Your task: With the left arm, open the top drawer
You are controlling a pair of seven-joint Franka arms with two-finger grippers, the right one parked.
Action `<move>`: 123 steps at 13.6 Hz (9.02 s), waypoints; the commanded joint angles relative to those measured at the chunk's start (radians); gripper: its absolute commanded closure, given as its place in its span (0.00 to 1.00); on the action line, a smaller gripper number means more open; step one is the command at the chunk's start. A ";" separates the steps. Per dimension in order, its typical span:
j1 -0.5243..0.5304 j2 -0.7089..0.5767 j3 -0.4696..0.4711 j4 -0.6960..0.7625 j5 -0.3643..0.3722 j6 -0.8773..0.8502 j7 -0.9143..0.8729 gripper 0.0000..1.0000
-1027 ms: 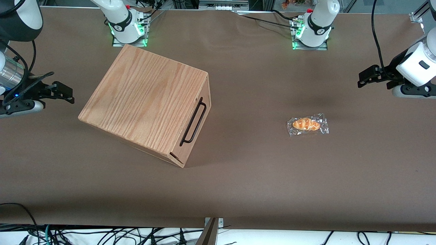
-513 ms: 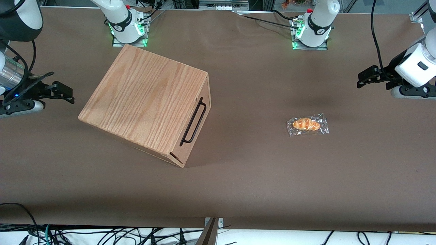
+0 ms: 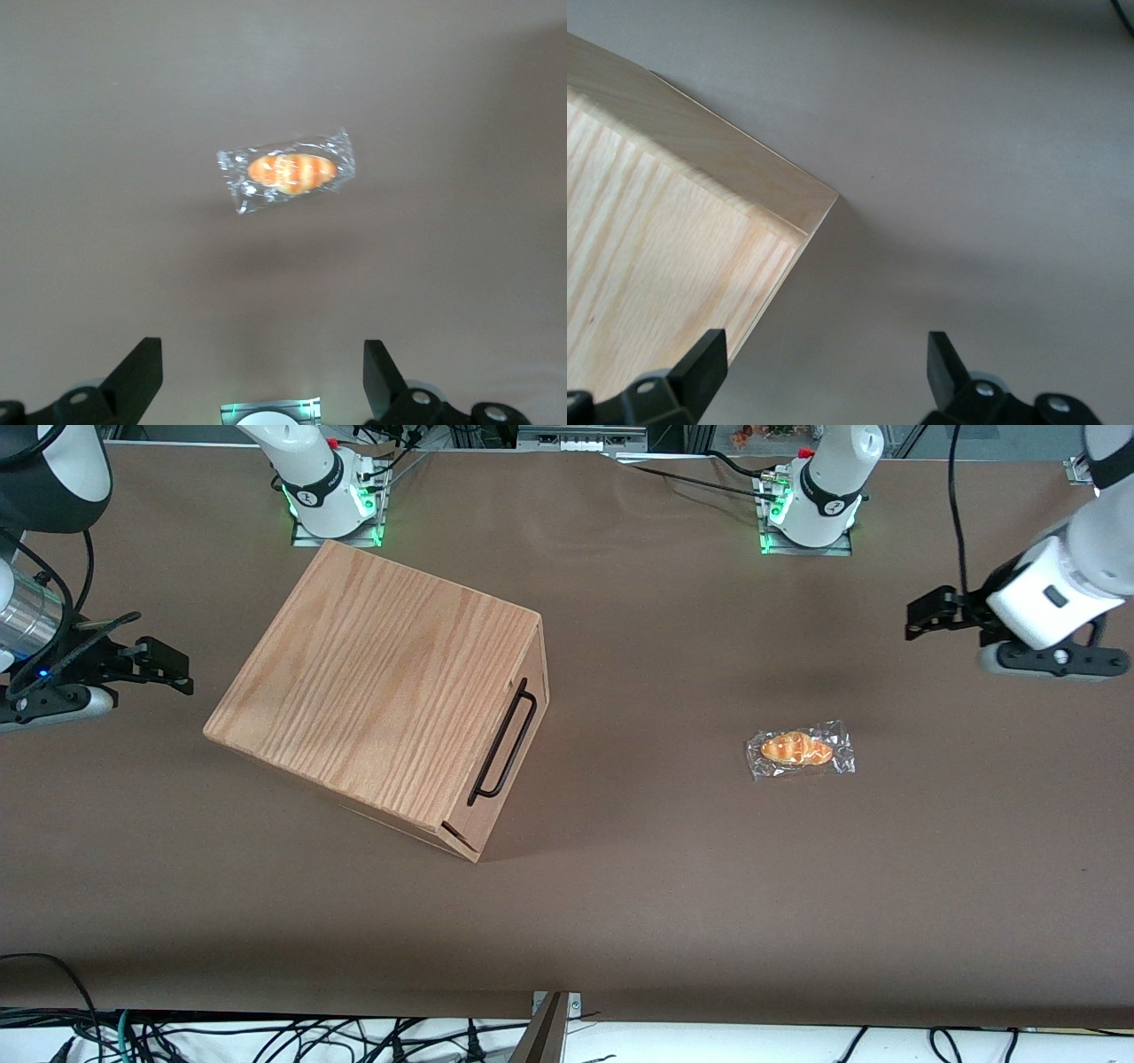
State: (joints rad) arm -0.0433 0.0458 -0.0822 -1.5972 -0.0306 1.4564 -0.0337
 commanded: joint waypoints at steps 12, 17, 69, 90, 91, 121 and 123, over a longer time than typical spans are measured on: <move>-0.348 0.474 -0.036 0.375 -0.319 0.342 -0.242 0.00; -0.449 0.545 -0.036 0.365 -0.345 0.593 -0.244 0.00; -0.314 0.632 -0.033 0.322 -0.066 0.576 -0.058 0.00; -0.242 0.530 -0.064 0.341 -0.261 0.412 -0.057 0.00; -0.236 0.504 -0.061 0.341 -0.259 0.376 -0.057 0.00; 0.045 -0.038 -0.011 -0.021 0.034 0.117 -0.080 0.00; 0.046 -0.035 -0.010 -0.021 0.034 0.117 -0.078 0.00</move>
State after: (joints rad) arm 0.0002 0.0084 -0.0897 -1.6250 -0.0071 1.5721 -0.1076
